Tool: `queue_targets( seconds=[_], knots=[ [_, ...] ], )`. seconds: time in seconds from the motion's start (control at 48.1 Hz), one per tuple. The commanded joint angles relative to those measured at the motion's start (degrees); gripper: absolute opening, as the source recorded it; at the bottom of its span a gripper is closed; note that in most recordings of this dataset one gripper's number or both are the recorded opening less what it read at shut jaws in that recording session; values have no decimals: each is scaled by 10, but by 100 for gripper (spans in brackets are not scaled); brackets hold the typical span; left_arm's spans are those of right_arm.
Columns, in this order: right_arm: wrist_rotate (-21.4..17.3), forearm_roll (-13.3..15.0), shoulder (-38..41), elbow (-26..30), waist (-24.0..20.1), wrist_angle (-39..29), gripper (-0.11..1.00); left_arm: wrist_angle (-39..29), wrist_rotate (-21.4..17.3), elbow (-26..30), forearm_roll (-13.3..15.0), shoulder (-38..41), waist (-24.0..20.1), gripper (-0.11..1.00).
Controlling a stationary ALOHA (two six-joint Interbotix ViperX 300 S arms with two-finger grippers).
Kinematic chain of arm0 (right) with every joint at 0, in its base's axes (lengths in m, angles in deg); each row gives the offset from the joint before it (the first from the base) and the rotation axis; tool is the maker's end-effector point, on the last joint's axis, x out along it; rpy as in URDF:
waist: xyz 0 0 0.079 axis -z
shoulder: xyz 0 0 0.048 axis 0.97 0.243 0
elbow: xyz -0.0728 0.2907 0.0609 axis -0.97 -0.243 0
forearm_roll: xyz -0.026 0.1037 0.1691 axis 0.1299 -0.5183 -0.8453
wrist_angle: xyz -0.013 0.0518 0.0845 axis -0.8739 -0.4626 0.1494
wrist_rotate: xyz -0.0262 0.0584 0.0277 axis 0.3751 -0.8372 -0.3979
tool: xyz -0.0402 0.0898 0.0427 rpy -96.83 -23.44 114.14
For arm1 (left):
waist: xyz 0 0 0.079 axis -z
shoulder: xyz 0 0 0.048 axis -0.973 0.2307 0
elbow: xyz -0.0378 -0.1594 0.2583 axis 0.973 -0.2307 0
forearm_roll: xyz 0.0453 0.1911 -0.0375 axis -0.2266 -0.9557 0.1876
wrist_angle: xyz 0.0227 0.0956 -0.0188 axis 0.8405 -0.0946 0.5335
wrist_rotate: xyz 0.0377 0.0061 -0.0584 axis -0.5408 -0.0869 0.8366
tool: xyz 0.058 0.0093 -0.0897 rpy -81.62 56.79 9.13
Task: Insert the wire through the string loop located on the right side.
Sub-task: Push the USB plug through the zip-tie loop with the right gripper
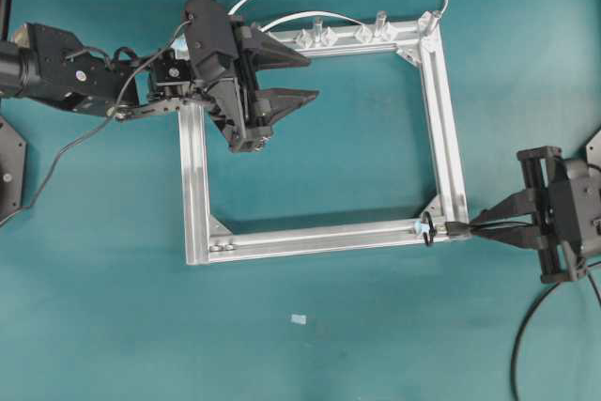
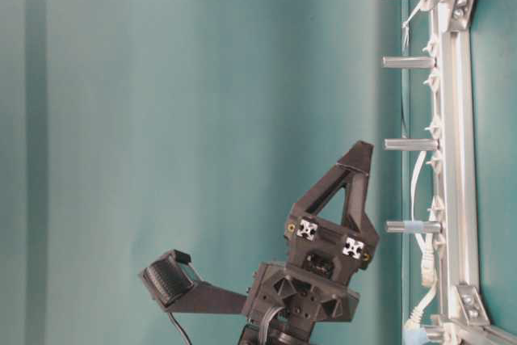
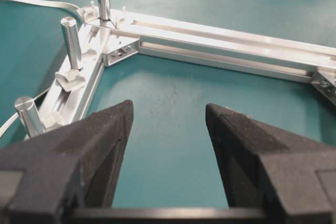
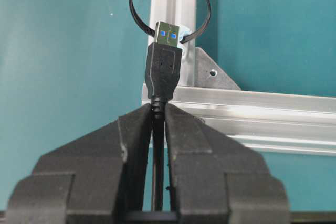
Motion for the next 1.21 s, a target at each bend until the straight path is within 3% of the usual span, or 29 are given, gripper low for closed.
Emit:
queue_targets(
  seconds=[0.0, 0.873, 1.185],
  knots=[
    [1, 1, -3, 4, 1, 3, 11, 3, 3, 11, -1, -18, 1, 60],
    [2, 2, 1, 13, 2, 5, 11, -11, 4, 24, -2, -17, 10, 60],
    [20, 7, 35, 40, 7, 6, 11, -18, 4, 24, -1, -17, 12, 60]
  ],
)
